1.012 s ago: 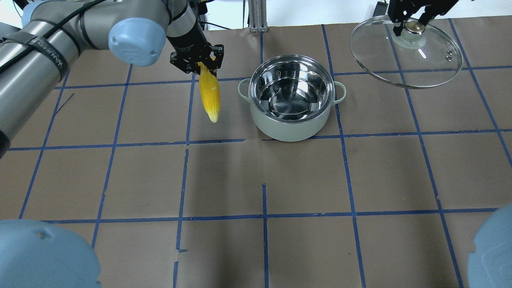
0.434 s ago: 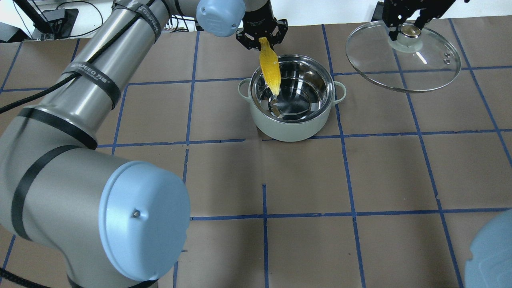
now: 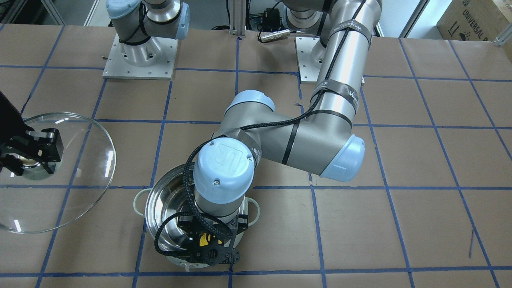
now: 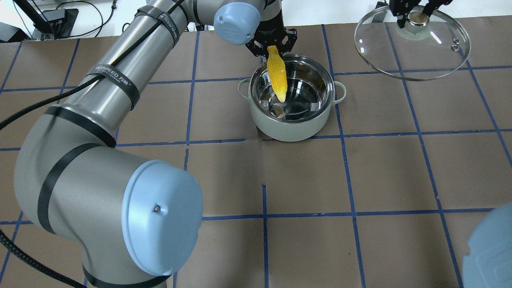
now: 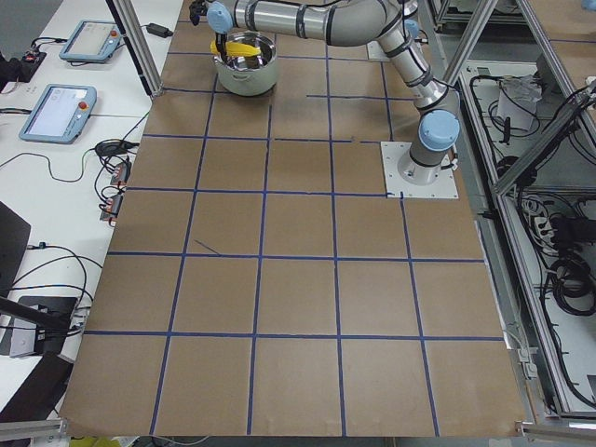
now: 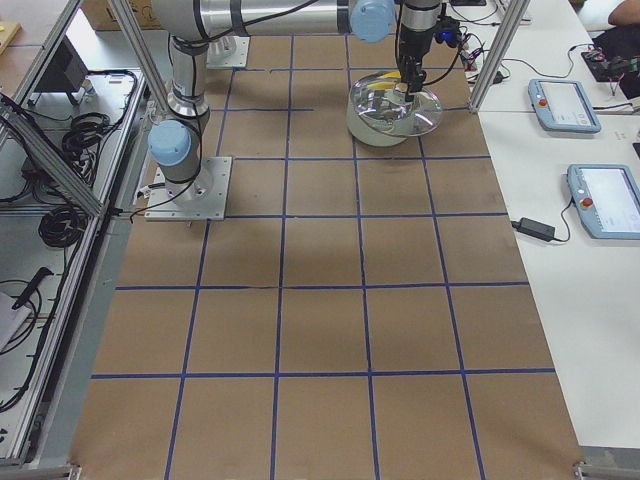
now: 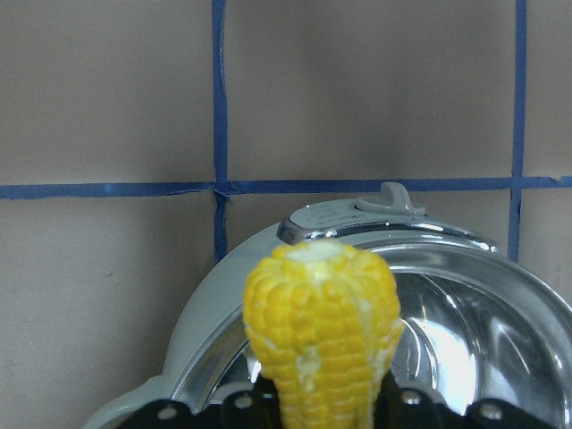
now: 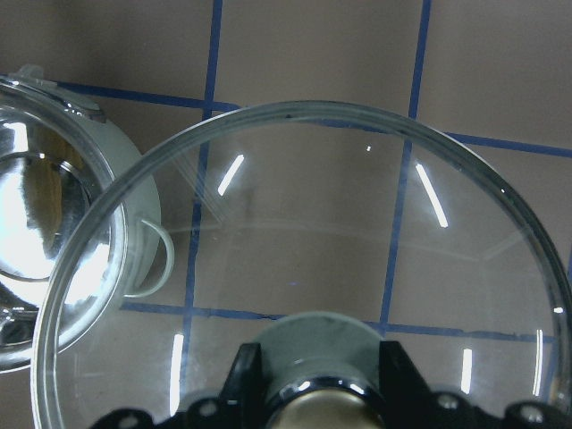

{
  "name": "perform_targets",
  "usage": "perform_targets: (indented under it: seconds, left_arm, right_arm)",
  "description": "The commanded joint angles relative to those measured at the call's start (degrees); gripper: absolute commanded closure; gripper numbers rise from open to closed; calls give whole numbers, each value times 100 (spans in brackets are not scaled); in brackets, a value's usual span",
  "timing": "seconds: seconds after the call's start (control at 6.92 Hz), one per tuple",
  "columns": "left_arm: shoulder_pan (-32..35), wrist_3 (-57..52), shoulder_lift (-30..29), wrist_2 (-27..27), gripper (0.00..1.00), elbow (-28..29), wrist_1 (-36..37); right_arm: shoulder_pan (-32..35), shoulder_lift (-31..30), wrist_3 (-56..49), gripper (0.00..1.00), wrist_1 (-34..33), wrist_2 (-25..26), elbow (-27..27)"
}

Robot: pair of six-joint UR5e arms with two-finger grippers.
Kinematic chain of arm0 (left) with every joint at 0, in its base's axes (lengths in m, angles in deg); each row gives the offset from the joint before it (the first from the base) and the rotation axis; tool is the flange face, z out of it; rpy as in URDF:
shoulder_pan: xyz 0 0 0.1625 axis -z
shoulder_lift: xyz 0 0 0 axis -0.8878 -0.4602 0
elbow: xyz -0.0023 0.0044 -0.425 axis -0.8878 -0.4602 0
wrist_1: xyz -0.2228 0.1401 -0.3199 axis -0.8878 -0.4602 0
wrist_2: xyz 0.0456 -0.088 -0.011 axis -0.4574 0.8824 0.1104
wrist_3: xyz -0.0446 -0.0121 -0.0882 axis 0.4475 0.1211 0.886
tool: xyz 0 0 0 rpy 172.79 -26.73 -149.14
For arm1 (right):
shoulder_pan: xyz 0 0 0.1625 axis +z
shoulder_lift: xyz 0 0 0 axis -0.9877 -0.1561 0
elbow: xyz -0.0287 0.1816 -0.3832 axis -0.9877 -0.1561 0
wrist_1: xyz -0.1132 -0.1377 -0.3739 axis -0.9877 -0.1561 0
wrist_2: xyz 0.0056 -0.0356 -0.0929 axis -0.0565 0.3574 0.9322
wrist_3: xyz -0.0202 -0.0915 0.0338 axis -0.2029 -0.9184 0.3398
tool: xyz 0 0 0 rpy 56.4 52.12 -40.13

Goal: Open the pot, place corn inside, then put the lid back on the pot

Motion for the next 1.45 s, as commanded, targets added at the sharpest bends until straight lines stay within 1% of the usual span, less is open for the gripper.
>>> perform_targets:
  seconds: [0.0, 0.14, 0.29, 0.43, 0.58, 0.72, 0.87, 1.01, 1.16, 1.3]
  left_arm:
    - [133, 20, -27, -250, 0, -9, -161]
    - [143, 3, 25, -250, 0, -18, -232]
    - [82, -85, 139, -242, 0, 8, -468]
    - [-154, -129, 479, -259, 0, -61, -932]
    - [-539, -738, 726, -268, 0, -157, -1171]
    - [-760, -1049, 912, -355, 0, -332, -1191]
    - [-893, -1191, 1166, -956, 0, -639, -1182]
    - [-1112, -1654, 1534, -1110, 0, -1120, -1200]
    - [-1445, -2068, 2208, -1077, 0, -1952, -1165]
    - [-1874, -2333, 3015, -1050, 0, -2865, -1086]
  right_arm:
    - [-58, -221, 39, 94, -56, 21, -26]
    - [-15, -240, 74, 94, -39, -40, -96]
    - [-14, -301, 117, 95, -13, -58, -123]
    - [12, -398, 144, 95, 5, -145, -123]
    - [30, -625, 249, 95, 274, -146, -88]
    - [30, -775, 250, 95, 556, -146, -114]
    - [39, -907, 241, 95, 576, -163, -132]
    - [39, -787, 206, 95, 541, -181, -62]
    - [56, -368, 215, 95, 515, -407, -70]
    - [152, -42, 162, 95, 410, -740, -157]
